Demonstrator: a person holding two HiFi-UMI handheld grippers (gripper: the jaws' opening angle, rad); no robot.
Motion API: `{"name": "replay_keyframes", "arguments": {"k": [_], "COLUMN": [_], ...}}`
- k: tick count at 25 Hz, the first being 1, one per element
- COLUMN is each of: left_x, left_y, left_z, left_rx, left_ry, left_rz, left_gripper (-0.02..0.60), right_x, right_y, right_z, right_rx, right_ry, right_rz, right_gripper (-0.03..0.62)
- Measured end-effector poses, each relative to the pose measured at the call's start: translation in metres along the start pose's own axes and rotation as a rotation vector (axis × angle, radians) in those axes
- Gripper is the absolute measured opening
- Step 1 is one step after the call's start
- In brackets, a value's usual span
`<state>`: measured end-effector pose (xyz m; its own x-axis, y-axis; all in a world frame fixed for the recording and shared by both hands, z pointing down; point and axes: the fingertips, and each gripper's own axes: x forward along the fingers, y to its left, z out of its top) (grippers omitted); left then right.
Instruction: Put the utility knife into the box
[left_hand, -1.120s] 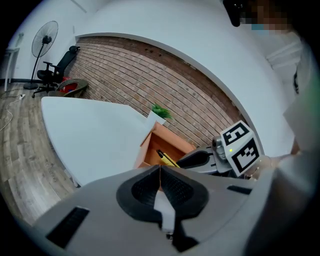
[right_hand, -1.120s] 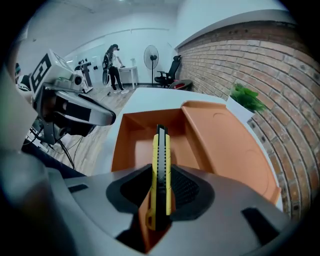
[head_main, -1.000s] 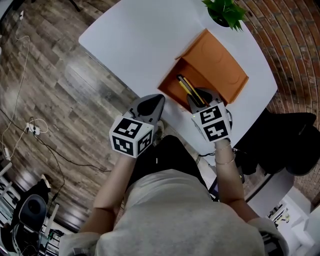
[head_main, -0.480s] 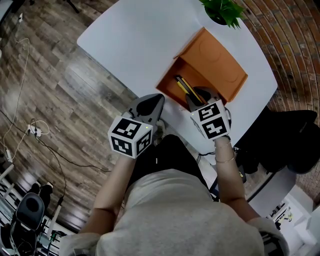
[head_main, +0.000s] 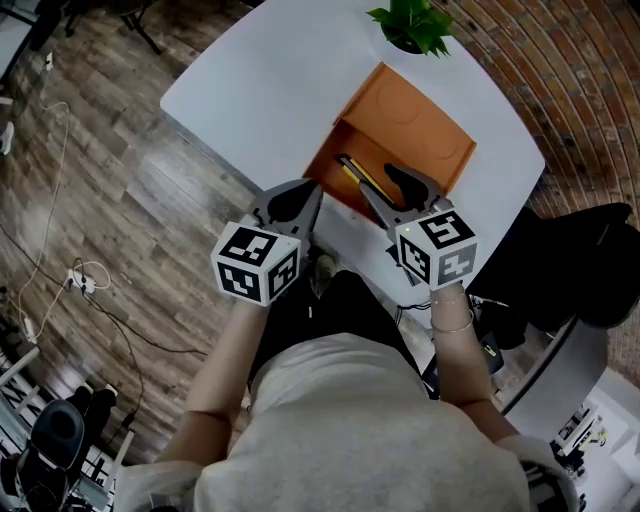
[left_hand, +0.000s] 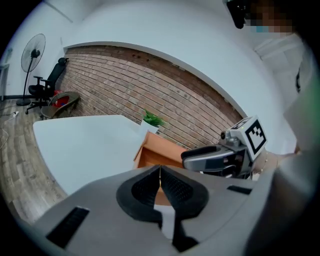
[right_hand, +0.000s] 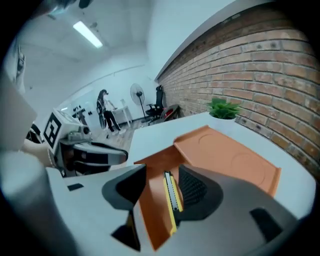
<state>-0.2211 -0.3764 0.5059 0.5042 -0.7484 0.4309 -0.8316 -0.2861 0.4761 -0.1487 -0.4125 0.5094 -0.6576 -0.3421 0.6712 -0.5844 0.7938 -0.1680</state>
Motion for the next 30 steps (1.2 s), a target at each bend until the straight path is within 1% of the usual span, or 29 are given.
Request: {"name": "replay_keyframes", "arguments": {"k": [2,4,6,8,9,11,13,16,20,24,26,28,30], "left_x": [0.001,0.001,0.000,-0.001,-0.001,-0.002,-0.002,-0.002,0.001,0.005,0.005,0.006,0.008], "left_y": [-0.004,-0.011,-0.019,-0.024,-0.025,-0.029,-0.037,-0.054,-0.072,-0.093,-0.104,-0.109,-0.114], "left_z": [0.012,0.026,0.039,0.050,0.056,0.065,0.073,0.081,0.096,0.103,0.101,0.094,0.085], "left_rx": [0.023,0.049,0.076,0.101,0.110,0.122,0.140,0.177,0.227,0.250,0.264,0.280,0.279], "left_ry": [-0.014,-0.037,-0.058,-0.076,-0.085,-0.101,-0.110,-0.113,-0.129,-0.150,-0.153,-0.134,-0.111], "left_rz": [-0.002,-0.005,-0.007,-0.006,-0.003,0.001,-0.008,-0.040,-0.072,-0.117,-0.129,-0.120,-0.116], "left_gripper": [0.008,0.008,0.008,0.008,0.008,0.008,0.008,0.008,0.008,0.008,0.008,0.008,0.008], "right_x": [-0.013,-0.028,-0.046,-0.063,-0.071,-0.085,-0.100,-0.123,-0.142,-0.152,-0.153,-0.155,-0.156], "right_y": [0.002,0.003,0.004,0.004,0.003,0.000,-0.005,-0.010,-0.006,-0.009,-0.008,-0.006,-0.005], "right_z": [0.012,0.023,0.036,0.048,0.053,0.062,0.070,0.082,0.090,0.089,0.089,0.088,0.084], "right_rx": [0.037,0.077,0.149,0.200,0.205,0.205,0.234,0.291,0.262,0.282,0.277,0.254,0.245], "right_ry": [-0.065,-0.140,-0.240,-0.335,-0.373,-0.437,-0.518,-0.640,-0.700,-0.733,-0.737,-0.730,-0.722], "right_rz": [0.012,0.017,0.028,0.036,0.032,0.013,-0.003,-0.009,-0.026,-0.031,-0.030,-0.035,-0.045], "right_gripper": [0.195,0.191,0.107,0.104,0.086,0.022,0.002,0.000,0.000,-0.002,-0.002,-0.002,-0.002]}}
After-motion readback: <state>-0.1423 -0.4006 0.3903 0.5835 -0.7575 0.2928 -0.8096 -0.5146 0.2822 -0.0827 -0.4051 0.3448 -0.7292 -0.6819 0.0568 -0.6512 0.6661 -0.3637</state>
